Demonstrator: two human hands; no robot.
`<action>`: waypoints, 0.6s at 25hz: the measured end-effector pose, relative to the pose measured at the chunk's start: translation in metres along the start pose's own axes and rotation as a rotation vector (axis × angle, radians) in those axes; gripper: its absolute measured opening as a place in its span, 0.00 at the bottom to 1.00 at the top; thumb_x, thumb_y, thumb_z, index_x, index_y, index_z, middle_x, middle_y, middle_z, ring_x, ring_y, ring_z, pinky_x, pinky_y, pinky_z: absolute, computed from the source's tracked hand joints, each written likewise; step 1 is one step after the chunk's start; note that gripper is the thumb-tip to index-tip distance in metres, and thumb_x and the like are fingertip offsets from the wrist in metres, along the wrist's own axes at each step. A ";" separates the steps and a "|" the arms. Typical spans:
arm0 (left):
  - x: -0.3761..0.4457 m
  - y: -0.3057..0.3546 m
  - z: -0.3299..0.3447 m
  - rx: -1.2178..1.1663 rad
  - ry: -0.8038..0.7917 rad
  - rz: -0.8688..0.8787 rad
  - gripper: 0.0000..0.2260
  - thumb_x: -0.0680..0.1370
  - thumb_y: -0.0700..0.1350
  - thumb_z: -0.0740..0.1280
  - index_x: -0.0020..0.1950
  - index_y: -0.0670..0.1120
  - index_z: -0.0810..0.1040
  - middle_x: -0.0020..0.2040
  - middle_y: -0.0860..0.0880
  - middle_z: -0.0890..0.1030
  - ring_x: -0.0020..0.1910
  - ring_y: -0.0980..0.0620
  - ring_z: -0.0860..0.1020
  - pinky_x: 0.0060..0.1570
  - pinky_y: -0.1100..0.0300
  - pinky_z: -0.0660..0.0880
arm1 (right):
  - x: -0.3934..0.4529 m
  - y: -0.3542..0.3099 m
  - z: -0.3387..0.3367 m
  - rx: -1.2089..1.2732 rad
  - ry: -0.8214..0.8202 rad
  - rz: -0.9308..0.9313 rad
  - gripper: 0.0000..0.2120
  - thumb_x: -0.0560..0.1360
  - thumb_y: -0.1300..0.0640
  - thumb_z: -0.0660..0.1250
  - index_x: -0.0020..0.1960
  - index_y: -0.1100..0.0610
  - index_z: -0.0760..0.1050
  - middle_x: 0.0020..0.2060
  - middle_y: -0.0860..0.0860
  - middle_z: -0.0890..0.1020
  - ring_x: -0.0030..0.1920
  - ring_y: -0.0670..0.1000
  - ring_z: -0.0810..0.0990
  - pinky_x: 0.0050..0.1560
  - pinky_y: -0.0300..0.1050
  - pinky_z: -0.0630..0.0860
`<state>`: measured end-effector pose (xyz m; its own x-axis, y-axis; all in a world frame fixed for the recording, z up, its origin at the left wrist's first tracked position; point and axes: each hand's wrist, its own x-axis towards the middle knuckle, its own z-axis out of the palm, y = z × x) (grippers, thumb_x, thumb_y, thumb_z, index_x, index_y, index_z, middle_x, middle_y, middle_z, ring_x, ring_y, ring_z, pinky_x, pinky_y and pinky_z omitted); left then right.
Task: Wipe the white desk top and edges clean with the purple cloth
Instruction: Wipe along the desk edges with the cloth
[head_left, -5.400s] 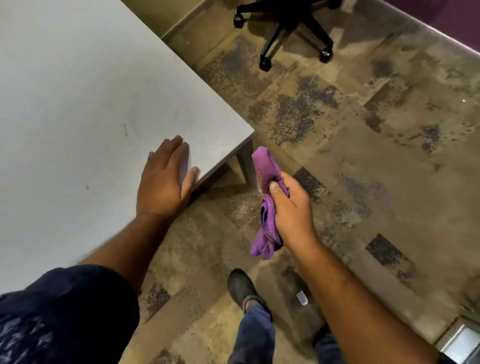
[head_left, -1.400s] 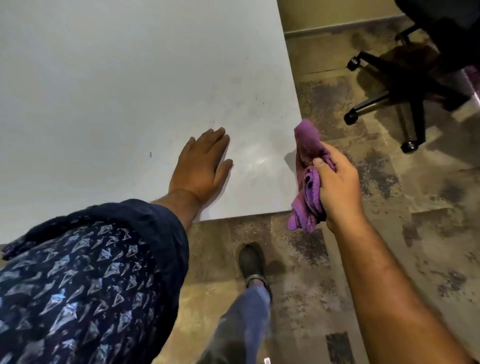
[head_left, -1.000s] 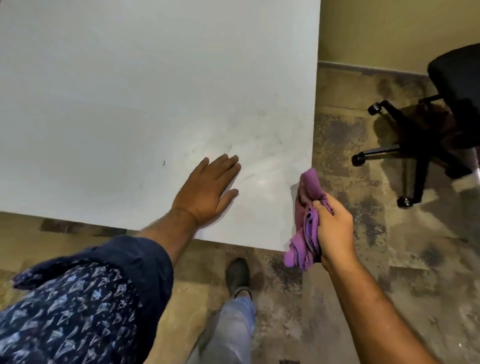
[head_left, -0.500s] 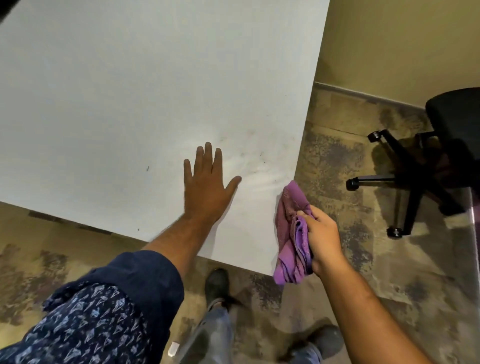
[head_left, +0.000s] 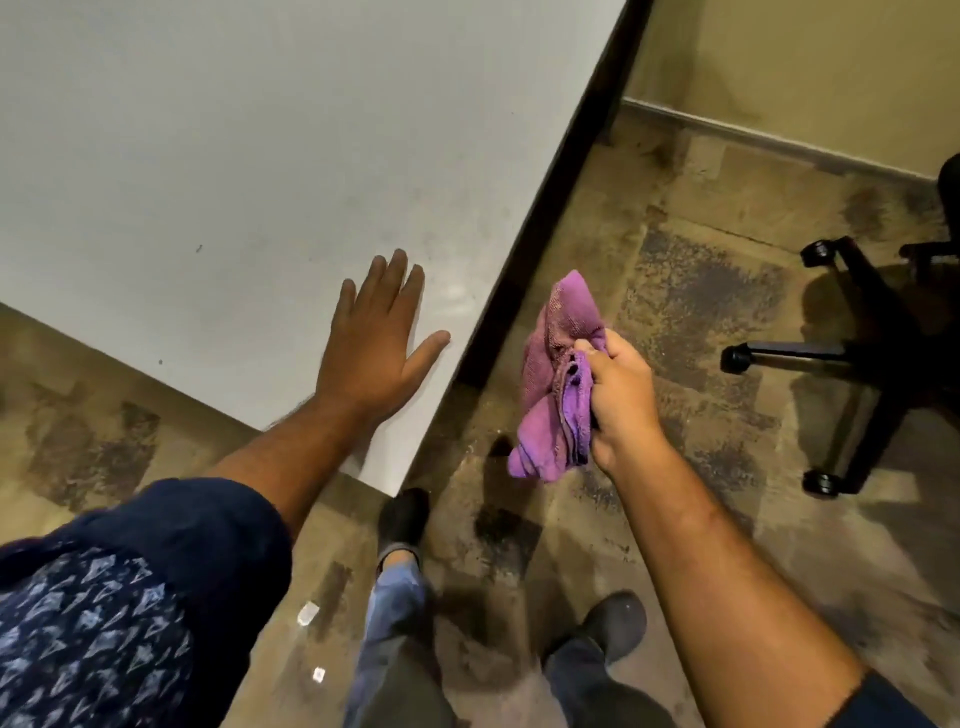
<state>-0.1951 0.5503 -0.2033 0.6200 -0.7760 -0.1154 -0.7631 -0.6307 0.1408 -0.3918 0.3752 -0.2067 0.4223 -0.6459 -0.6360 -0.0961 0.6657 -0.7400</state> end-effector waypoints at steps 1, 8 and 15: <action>0.001 0.001 0.001 0.005 0.009 -0.006 0.34 0.85 0.66 0.51 0.88 0.50 0.52 0.89 0.48 0.49 0.88 0.46 0.47 0.85 0.39 0.47 | 0.014 0.004 -0.005 -0.012 -0.033 -0.017 0.14 0.84 0.68 0.62 0.66 0.63 0.81 0.54 0.59 0.87 0.52 0.55 0.85 0.61 0.55 0.83; 0.006 0.006 0.000 0.020 0.021 -0.017 0.34 0.85 0.63 0.53 0.88 0.51 0.51 0.89 0.49 0.49 0.88 0.48 0.47 0.85 0.41 0.46 | 0.073 0.044 -0.017 0.167 -0.057 -0.097 0.12 0.82 0.71 0.63 0.58 0.57 0.78 0.48 0.50 0.86 0.45 0.43 0.85 0.50 0.41 0.81; 0.005 0.015 0.004 0.049 0.038 -0.043 0.35 0.85 0.64 0.52 0.88 0.50 0.52 0.89 0.48 0.50 0.88 0.48 0.48 0.85 0.39 0.48 | 0.069 0.071 0.010 0.122 -0.113 -0.313 0.15 0.79 0.66 0.67 0.53 0.46 0.81 0.52 0.51 0.86 0.53 0.49 0.85 0.56 0.46 0.81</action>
<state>-0.2041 0.5372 -0.2060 0.6585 -0.7480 -0.0829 -0.7428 -0.6636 0.0883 -0.3600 0.3817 -0.3014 0.5122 -0.7847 -0.3492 0.1589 0.4861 -0.8593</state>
